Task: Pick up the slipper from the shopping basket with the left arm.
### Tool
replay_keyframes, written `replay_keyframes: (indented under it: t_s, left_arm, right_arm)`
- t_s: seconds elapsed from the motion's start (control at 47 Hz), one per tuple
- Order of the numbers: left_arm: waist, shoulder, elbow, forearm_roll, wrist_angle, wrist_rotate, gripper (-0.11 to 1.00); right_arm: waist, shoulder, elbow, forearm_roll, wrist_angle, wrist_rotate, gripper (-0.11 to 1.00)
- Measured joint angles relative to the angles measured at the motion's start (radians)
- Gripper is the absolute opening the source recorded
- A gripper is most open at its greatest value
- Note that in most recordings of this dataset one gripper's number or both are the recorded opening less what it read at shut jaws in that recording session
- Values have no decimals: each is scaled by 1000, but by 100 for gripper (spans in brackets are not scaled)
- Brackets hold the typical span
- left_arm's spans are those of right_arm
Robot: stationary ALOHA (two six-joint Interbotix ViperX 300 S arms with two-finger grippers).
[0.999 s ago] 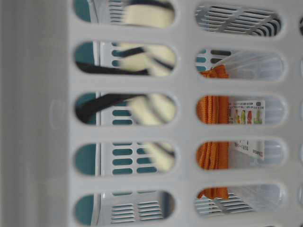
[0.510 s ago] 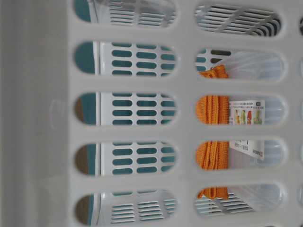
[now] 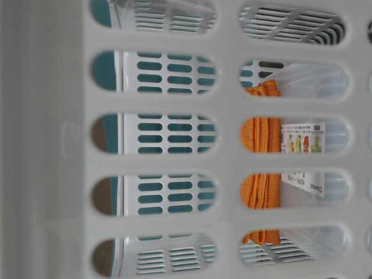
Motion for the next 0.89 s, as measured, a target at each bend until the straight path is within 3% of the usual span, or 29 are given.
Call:
replay_keyframes:
  t_s: [0.893]
  left_arm:
    - [0, 21, -6, 0, -11, -17, 7]
  right_arm:
    - [0, 0, 3, 0, 2, 0, 0]
